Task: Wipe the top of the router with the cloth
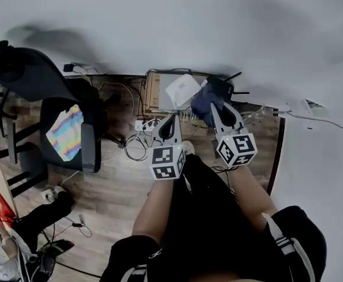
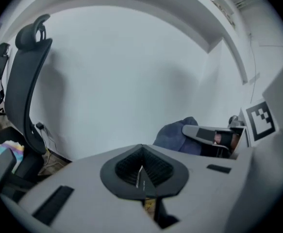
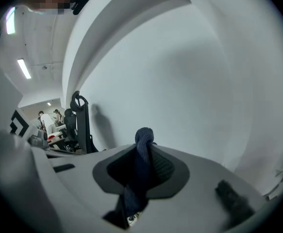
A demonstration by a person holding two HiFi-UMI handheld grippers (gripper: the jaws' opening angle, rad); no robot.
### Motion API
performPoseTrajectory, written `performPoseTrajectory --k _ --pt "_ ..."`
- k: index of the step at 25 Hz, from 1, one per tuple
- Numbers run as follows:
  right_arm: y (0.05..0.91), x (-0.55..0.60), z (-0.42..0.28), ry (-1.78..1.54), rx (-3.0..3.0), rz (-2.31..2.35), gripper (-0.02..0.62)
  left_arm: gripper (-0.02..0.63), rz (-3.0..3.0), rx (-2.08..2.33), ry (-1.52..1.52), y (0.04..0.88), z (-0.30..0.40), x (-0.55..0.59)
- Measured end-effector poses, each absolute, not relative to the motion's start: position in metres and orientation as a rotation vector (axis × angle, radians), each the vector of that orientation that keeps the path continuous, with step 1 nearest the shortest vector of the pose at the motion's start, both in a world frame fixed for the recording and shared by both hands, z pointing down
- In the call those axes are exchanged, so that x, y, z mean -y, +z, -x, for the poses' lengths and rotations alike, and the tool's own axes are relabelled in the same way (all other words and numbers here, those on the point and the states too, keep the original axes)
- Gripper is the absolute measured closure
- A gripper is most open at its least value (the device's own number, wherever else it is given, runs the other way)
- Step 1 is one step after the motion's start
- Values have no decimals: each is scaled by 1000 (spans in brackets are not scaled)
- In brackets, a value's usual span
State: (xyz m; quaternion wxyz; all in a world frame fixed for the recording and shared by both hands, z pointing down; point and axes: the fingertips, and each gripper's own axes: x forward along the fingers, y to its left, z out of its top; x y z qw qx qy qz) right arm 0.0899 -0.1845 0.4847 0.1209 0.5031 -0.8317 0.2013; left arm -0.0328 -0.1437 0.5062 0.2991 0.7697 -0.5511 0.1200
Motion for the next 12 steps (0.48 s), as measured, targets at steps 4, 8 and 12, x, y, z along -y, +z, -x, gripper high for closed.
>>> performPoseTrajectory --k 4,8,12 --pt "405 189 -79 501 2482 -1519 525 603 -2129 1494 304 423 37 147" --pt "335 191 -76 400 2547 -1564 525 603 -2197 1578 315 352 51 135" --pt "279 183 -78 321 2590 -1613 525 603 -2250 1654 329 291 67 122"
